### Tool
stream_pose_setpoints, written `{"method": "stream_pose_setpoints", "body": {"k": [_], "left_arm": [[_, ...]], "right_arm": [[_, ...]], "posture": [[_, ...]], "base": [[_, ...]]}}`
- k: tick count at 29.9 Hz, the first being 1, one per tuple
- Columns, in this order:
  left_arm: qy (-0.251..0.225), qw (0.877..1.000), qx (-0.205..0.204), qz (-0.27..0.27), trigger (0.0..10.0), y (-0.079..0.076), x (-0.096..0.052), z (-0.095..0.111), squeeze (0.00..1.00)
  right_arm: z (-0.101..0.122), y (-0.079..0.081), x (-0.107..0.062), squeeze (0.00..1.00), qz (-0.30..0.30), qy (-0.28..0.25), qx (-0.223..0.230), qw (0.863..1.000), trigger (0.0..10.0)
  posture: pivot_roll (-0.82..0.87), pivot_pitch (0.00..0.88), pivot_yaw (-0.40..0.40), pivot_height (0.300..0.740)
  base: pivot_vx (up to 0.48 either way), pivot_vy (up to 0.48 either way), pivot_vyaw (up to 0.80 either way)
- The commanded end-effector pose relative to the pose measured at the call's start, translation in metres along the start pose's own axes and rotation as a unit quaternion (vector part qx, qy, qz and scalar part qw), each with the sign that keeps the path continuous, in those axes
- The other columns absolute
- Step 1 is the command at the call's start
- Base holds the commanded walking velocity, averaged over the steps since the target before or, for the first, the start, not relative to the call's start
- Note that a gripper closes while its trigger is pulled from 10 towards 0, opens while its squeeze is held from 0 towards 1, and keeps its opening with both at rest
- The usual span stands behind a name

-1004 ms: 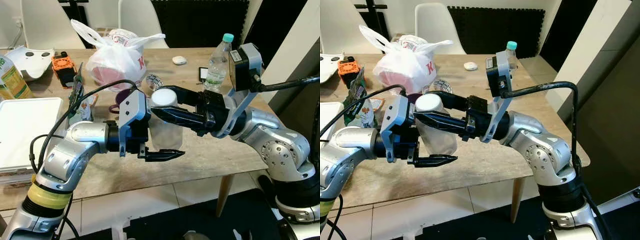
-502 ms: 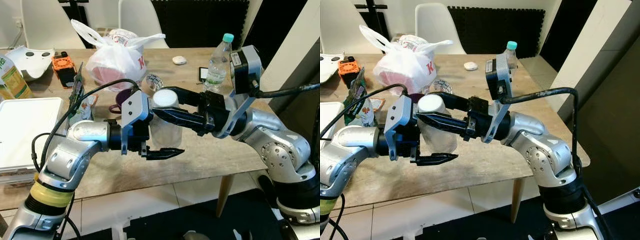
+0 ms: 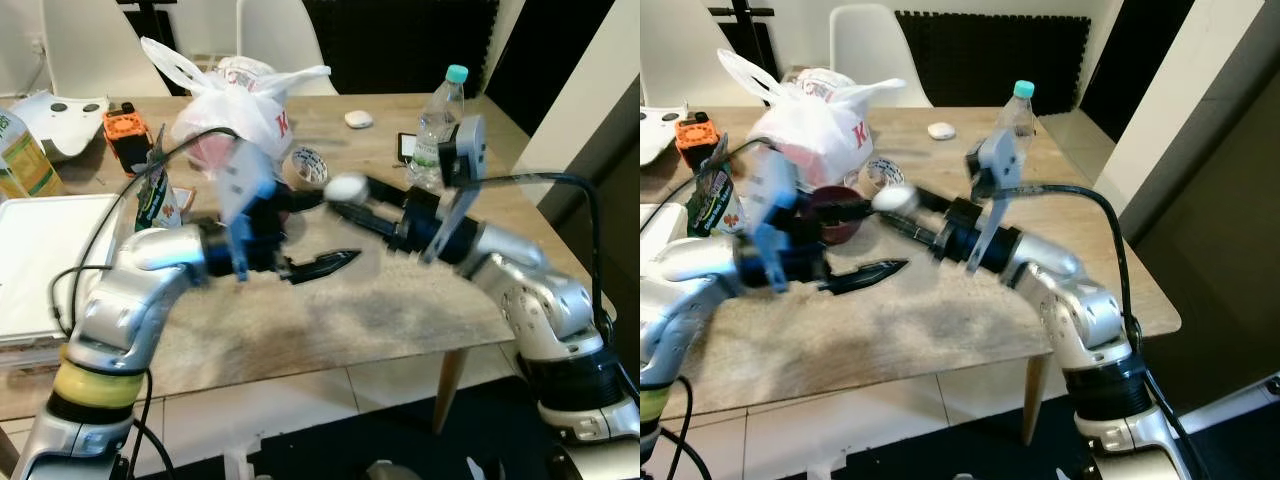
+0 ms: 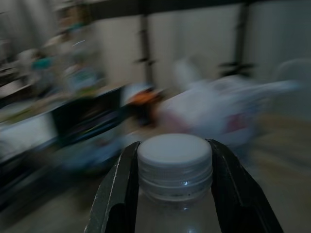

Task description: Restocking fridge

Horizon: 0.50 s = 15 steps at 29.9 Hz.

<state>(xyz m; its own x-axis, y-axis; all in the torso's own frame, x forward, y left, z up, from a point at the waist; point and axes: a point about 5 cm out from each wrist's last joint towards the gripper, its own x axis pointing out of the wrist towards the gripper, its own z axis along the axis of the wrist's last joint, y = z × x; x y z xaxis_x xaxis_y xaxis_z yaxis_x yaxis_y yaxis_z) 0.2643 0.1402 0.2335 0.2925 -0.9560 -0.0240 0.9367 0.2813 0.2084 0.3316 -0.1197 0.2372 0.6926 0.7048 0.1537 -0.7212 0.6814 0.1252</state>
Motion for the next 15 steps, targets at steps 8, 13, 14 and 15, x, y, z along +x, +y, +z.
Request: {"method": "stream_pose_setpoints", "body": {"k": [8,13,14,15], "left_arm": [[-0.011,0.995,-0.053,0.082,10.0,-0.003,-0.007,-0.016,0.0],[-0.021,0.979,-0.059,0.194,10.0,0.014,-0.001,-0.025,0.0],[-0.022,0.96,-0.067,0.272,10.0,0.025,0.006,-0.031,0.0],[-0.027,0.952,-0.07,0.297,10.0,0.029,0.01,-0.032,0.0]], "right_arm": [[0.027,-0.052,-0.028,0.0,-0.229,-0.103,-0.029,0.968,10.0],[0.029,-0.06,-0.04,0.0,-0.301,-0.111,-0.062,0.945,10.0],[0.027,-0.062,-0.051,0.0,-0.344,-0.127,-0.068,0.928,10.0],[0.025,-0.062,-0.056,0.0,-0.359,-0.129,-0.08,0.921,10.0]], "posture": [[0.01,0.068,-0.07,0.74],[0.0,0.069,-0.058,0.74],[-0.02,0.076,-0.042,0.74],[-0.02,0.076,-0.042,0.74]], "base": [[0.0,0.0,0.0],[0.0,0.0,0.0],[0.0,0.0,0.0],[0.0,0.0,0.0]]}}
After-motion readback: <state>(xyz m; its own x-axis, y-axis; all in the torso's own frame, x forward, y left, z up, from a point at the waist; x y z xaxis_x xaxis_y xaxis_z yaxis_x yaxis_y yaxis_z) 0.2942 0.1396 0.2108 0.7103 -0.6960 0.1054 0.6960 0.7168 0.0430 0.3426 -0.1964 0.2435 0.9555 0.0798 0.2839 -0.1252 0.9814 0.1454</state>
